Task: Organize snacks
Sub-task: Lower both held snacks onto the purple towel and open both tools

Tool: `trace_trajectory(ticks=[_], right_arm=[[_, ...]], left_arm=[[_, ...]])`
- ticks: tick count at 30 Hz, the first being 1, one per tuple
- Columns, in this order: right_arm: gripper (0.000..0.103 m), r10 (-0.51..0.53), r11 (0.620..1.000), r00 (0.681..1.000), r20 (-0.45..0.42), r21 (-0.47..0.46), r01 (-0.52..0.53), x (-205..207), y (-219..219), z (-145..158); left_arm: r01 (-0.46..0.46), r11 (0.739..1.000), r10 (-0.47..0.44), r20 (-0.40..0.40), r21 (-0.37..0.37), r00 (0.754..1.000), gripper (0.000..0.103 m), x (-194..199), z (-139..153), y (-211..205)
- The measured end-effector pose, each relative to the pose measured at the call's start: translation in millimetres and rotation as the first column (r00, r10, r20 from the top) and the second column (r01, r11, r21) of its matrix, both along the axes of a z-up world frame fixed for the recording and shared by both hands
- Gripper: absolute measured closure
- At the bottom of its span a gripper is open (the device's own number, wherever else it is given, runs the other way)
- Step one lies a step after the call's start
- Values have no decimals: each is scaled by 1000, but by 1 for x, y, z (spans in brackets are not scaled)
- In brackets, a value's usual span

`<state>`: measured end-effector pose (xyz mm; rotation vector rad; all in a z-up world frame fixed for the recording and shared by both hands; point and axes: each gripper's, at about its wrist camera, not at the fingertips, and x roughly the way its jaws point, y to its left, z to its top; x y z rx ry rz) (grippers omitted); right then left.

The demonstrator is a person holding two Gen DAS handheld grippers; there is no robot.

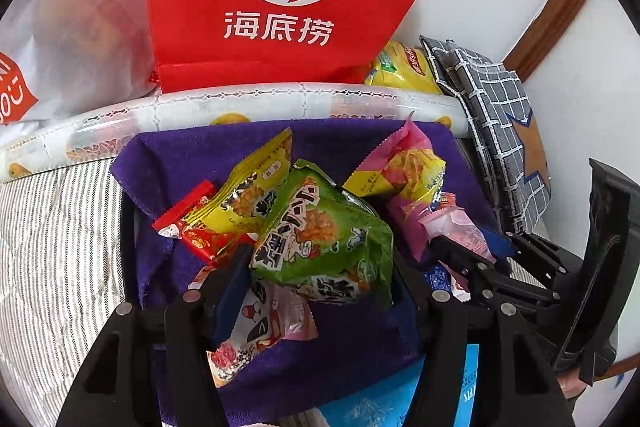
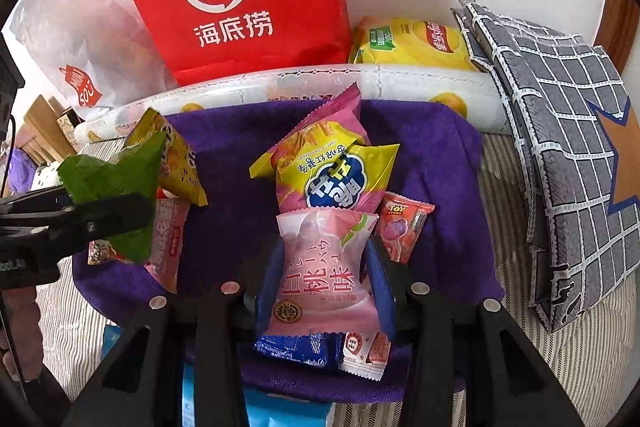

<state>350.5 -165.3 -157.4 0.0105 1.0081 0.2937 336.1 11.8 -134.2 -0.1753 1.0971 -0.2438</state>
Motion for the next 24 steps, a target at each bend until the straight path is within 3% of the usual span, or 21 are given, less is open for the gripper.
trace_trajectory(ticks=[7, 10, 14, 19, 24], right_arm=[[60, 1, 1000, 1000, -7, -4, -1, 0, -1, 0], [55, 1, 1000, 1000, -8, -1, -1, -1, -2, 2], [48, -3, 1000, 1000, 17, 0, 3, -12, -4, 10], [47, -21, 1000, 999, 32, 4, 21, -25, -8, 22], [47, -54, 998, 997, 50, 35, 53, -46, -18, 40]], left_arm=[[10, 1000, -10, 2, 22, 1000, 39, -1, -1, -3], [9, 999, -9, -3, 31, 1000, 38, -1, -2, -2], [1, 999, 0, -15, 41, 1000, 36, -4, -3, 1], [-14, 997, 16, -33, 74, 999, 27, -13, 0, 3], [-19, 996, 19, -8, 89, 1000, 25, -30, 15, 4]])
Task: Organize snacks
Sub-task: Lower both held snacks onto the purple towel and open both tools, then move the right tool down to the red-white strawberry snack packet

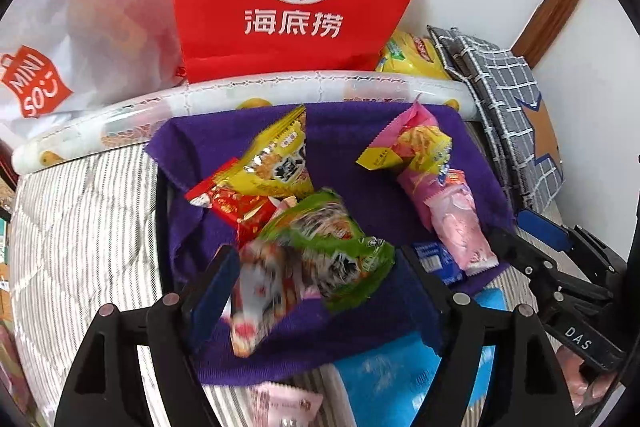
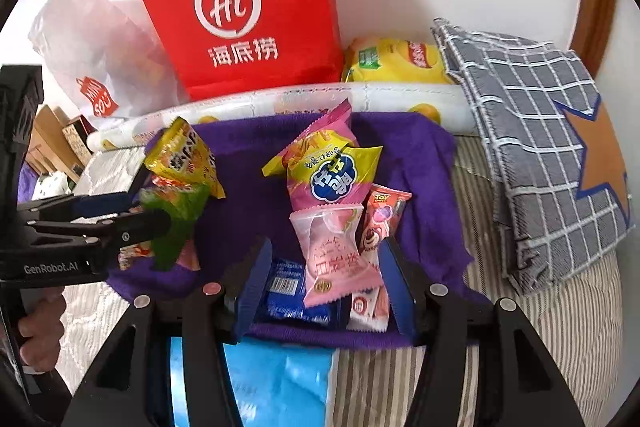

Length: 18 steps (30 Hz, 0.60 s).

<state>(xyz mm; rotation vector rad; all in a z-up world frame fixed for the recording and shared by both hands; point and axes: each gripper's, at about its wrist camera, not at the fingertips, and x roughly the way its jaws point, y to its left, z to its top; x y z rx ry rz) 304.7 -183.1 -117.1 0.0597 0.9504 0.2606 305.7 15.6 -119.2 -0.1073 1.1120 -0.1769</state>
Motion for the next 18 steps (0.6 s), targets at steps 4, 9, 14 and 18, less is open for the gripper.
trace_trajectory(ticks=[4, 9, 14, 18], right_arm=[[47, -19, 1000, 1000, 21, 12, 19, -22, -5, 16], [47, -36, 999, 998, 58, -12, 37, -54, -5, 33], [47, -81, 997, 994, 75, -10, 82, -85, -6, 44], [47, -103, 993, 990, 100, -50, 108, -112, -3, 51]], left_arm=[[-12, 1000, 12, 23, 16, 1000, 25, -17, 16, 2], [-29, 999, 28, 55, 16, 998, 25, -42, 36, 8], [-35, 999, 36, 99, -10, 994, 25, -73, 54, 14], [-34, 999, 37, 138, -22, 990, 25, -102, 67, 18]])
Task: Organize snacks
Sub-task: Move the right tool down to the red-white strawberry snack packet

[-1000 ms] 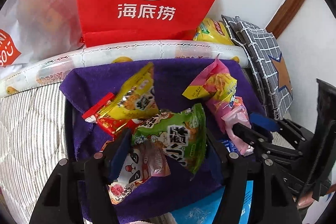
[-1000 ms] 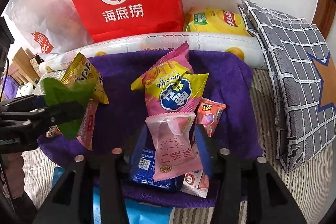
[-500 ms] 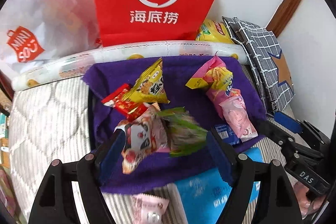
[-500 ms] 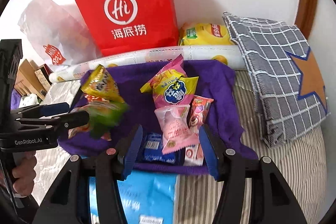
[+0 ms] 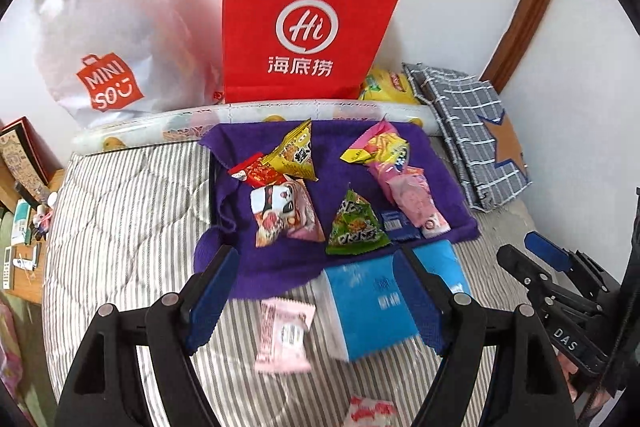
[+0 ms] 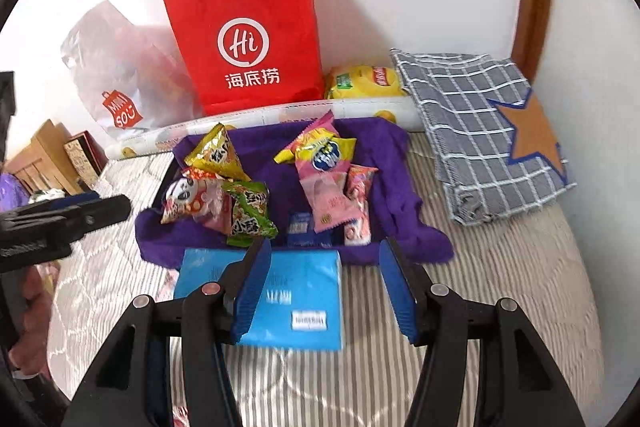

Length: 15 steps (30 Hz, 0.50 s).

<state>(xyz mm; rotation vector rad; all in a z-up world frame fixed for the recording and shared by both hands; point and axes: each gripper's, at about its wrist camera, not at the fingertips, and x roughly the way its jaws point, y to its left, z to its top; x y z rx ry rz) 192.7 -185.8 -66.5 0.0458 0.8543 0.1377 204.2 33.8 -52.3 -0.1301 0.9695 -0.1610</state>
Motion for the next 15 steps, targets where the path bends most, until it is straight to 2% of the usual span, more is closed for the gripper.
trace_trajectory(ticks=[9, 15], right_arm=[[46, -57, 997, 998, 38, 50, 55, -46, -7, 11], [45, -75, 996, 997, 2, 44, 75, -63, -8, 8]], left_arm=[[10, 1000, -10, 49, 16, 999, 25, -48, 15, 4], [1, 1000, 0, 62, -13, 998, 25, -70, 16, 11]])
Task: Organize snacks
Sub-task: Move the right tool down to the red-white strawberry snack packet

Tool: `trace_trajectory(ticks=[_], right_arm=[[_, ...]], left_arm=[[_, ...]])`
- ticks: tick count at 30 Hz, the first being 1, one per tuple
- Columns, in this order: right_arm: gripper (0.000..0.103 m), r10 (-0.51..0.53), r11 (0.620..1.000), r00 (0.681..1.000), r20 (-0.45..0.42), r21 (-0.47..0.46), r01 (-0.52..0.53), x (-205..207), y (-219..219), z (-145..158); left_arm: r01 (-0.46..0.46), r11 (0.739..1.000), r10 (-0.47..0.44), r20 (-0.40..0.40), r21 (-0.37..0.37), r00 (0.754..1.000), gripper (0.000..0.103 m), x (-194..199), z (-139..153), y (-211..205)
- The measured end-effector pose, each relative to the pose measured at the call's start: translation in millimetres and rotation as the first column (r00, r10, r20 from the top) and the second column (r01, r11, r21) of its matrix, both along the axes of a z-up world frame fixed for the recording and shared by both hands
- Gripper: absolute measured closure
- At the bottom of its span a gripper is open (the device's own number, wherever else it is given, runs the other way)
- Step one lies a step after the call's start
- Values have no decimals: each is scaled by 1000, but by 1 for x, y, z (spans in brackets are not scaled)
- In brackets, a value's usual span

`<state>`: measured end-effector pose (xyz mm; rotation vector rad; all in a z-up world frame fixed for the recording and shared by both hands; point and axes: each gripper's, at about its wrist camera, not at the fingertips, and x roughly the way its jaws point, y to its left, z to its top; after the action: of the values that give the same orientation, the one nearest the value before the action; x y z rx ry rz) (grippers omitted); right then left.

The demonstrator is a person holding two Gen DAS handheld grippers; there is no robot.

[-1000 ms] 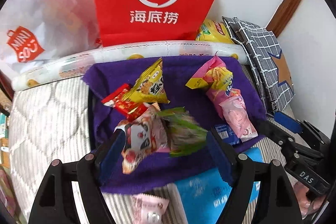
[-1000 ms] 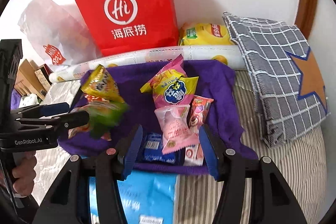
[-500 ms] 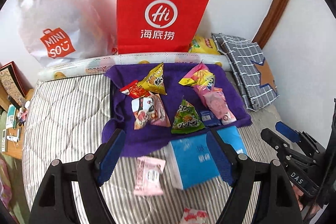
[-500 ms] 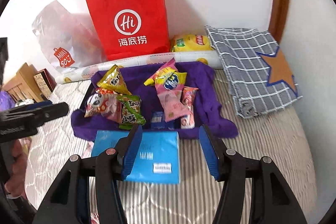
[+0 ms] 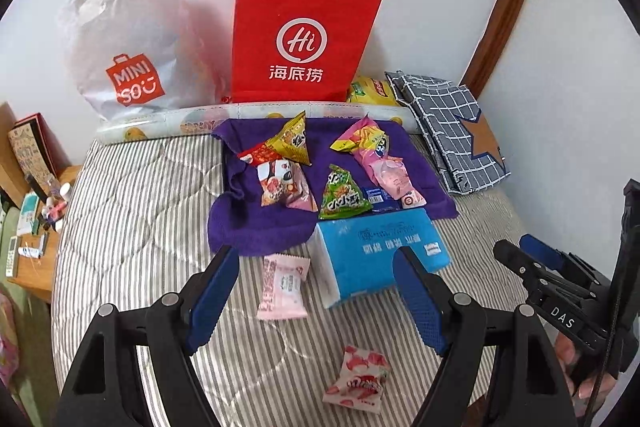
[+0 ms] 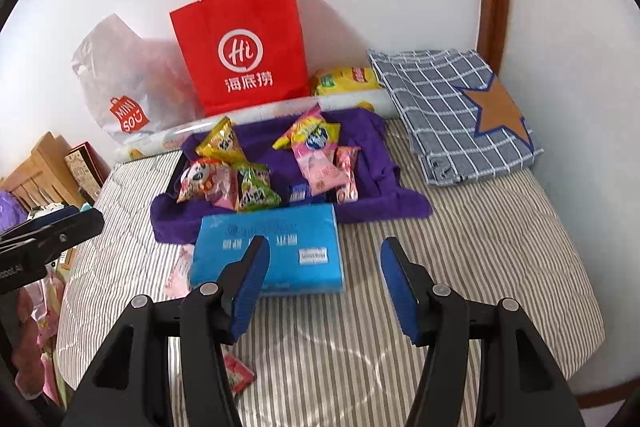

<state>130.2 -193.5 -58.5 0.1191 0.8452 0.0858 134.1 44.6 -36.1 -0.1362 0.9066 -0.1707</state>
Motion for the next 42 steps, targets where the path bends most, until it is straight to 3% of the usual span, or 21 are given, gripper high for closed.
trace_trajectory(ticks=[12, 31, 42], right_arm=[[45, 24, 1000, 1000, -2, -5, -25, -23, 5, 1], [45, 129, 992, 986, -108, -1, -129, -29, 41, -52], [45, 150, 989, 980, -131, 15, -149, -27, 52, -63]], left_arm=[[-3, 1000, 3, 20, 4, 1000, 26, -21, -2, 10], [-4, 1000, 4, -11, 19, 1000, 26, -32, -17, 25], [-17, 1000, 17, -27, 17, 999, 26, -31, -24, 35]])
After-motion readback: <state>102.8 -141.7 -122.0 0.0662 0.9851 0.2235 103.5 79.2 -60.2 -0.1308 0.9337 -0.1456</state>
